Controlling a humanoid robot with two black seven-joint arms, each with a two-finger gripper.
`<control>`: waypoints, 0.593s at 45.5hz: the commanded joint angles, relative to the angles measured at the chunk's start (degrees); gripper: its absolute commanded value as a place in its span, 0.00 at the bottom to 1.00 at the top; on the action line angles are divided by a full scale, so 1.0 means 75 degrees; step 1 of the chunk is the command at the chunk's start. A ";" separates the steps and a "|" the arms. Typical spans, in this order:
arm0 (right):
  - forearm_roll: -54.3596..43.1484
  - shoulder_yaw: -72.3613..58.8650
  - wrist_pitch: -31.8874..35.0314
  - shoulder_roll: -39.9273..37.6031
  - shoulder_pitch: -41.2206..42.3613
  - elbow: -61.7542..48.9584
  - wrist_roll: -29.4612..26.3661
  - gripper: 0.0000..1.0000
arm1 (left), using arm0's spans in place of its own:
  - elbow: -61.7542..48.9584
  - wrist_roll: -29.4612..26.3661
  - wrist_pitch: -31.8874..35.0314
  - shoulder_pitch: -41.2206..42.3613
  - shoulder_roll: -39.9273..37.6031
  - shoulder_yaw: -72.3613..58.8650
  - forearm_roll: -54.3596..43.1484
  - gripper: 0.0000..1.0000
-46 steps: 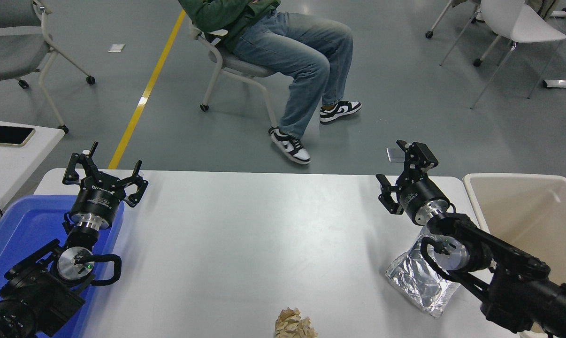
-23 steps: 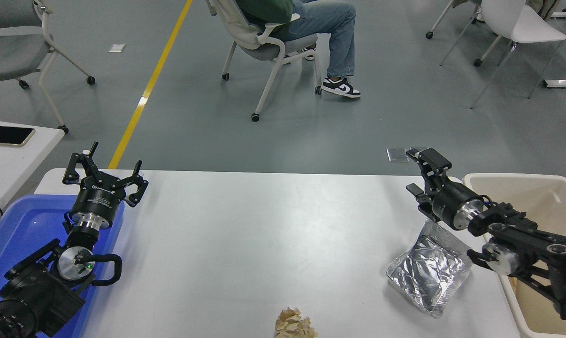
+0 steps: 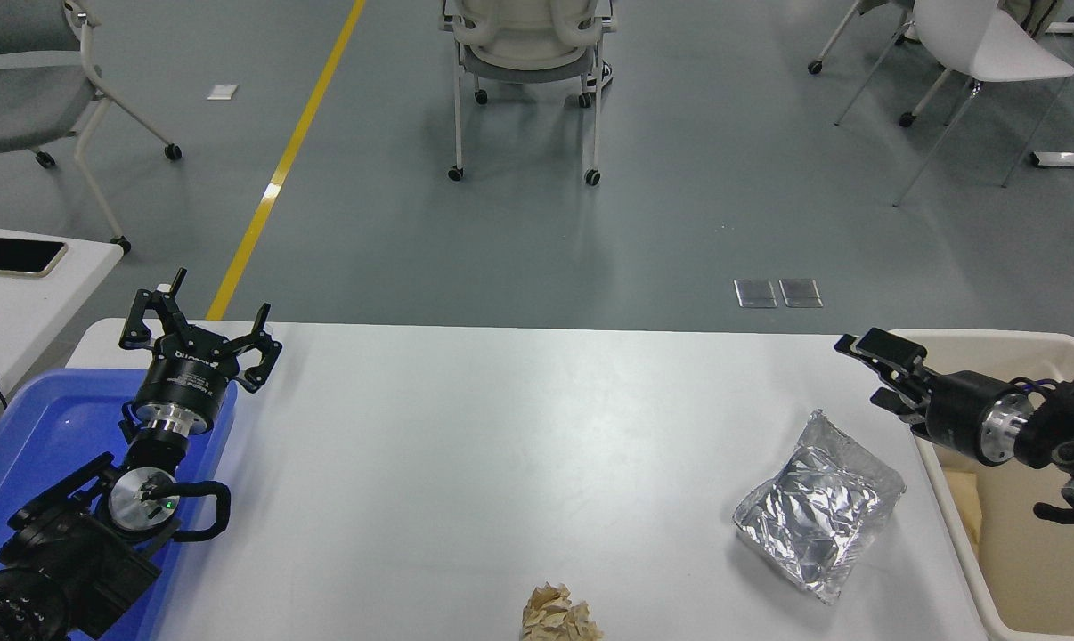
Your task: Clean the table surface
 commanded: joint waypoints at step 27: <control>-0.0505 -0.1560 0.0554 -0.0024 0.0221 0.0413 -0.1618 1.00 | -0.0001 0.0001 -0.0010 0.0000 0.0000 0.0000 -0.0001 1.00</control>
